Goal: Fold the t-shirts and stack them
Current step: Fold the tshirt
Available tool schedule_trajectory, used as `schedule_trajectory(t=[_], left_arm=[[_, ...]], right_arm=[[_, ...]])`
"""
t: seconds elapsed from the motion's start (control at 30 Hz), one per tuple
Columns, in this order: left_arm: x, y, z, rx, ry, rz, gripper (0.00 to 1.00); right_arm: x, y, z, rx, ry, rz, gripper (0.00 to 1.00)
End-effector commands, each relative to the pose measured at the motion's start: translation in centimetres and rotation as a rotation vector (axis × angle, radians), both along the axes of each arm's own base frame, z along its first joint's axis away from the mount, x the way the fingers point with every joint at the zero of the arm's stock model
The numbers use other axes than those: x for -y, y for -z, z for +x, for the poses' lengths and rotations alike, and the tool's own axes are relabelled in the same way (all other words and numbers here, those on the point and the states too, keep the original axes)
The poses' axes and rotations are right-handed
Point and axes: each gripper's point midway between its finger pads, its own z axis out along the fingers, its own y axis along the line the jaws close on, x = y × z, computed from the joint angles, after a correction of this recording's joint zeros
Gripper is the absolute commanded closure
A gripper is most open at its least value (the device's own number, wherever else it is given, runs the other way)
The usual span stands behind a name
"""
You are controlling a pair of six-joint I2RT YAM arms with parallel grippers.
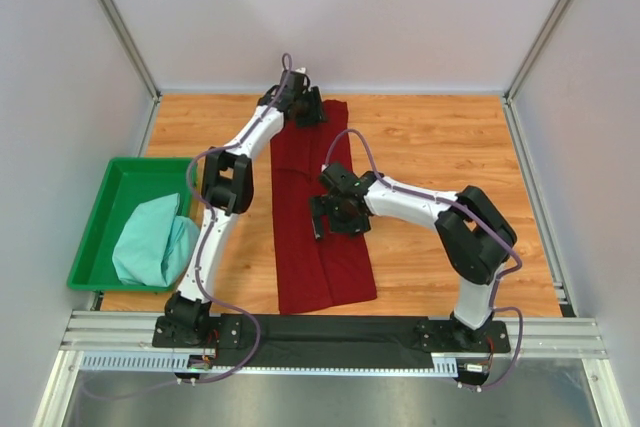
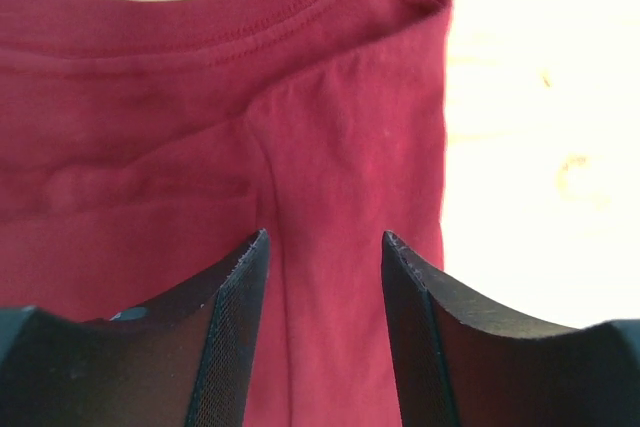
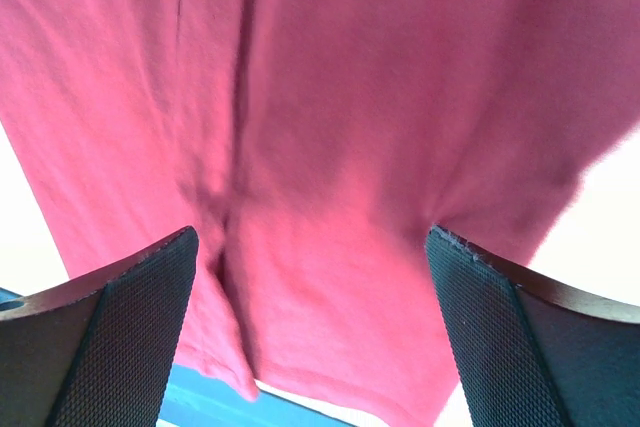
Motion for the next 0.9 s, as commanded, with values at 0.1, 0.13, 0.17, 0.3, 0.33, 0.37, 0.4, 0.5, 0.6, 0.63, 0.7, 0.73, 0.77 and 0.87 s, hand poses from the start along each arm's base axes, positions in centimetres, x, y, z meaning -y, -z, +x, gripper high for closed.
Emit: schedule_trajectory(t=[0.1, 0.13, 0.17, 0.3, 0.33, 0.37, 0.4, 0.5, 0.6, 0.63, 0.7, 0.73, 0.77, 0.87], left_arm=[[-3.1, -23.6, -3.7, 0.370, 0.029, 0.037, 0.44], [-3.6, -23.3, -4.8, 0.352, 0.027, 0.059, 0.44], [-4.7, -27.2, -7.0, 0.401, 0.017, 0.053, 0.44], [-7.4, -24.4, -14.0, 0.237, 0.007, 0.095, 0.51], [-7.3, -23.5, -15.9, 0.197, 0.026, 0.091, 0.53], [-7.8, -24.0, -18.7, 0.178, 0.042, 0.082, 0.60], [-8.2, -19.6, -21.5, 0.057, 0.060, 0.105, 0.63], [-8.3, -14.1, -30.2, -0.097, 0.106, 0.091, 0.64], [-8.9, -8.8, -36.8, -0.234, 0.109, 0.048, 0.64], [-9.4, -7.5, -38.3, -0.276, 0.102, 0.060, 0.64], [-10.5, -4.5, -41.7, -0.352, 0.104, 0.091, 0.63], [-10.7, -3.8, -43.0, -0.388, 0.091, 0.094, 0.63], [-10.6, -3.4, -44.1, -0.400, 0.102, 0.096, 0.63], [-11.2, -1.3, -47.2, -0.501, 0.057, 0.120, 0.61]], right_arm=[[3.2, -5.8, 1.2, 0.150, -0.056, 0.032, 0.02], [3.7, -5.8, 1.0, 0.125, -0.050, 0.054, 0.01], [4.3, -5.9, 0.7, 0.098, -0.041, 0.082, 0.01], [7.3, -5.0, -2.0, -0.011, -0.003, 0.190, 0.00], [7.4, -5.5, -2.5, 0.002, -0.011, 0.215, 0.02], [7.6, -5.5, -2.9, -0.008, -0.013, 0.230, 0.04], [7.5, -5.6, -3.6, -0.030, -0.016, 0.251, 0.12], [8.3, -4.8, -6.0, -0.086, 0.023, 0.271, 0.32], [8.5, -4.7, -7.5, -0.126, 0.049, 0.306, 0.36], [8.7, -4.0, -8.3, -0.161, 0.077, 0.306, 0.36], [8.8, -4.1, -9.1, -0.172, 0.095, 0.332, 0.36], [8.9, -3.9, -9.5, -0.186, 0.114, 0.339, 0.36], [9.2, -3.5, -10.1, -0.206, 0.119, 0.343, 0.36], [9.8, -2.4, -11.3, -0.247, 0.124, 0.327, 0.37]])
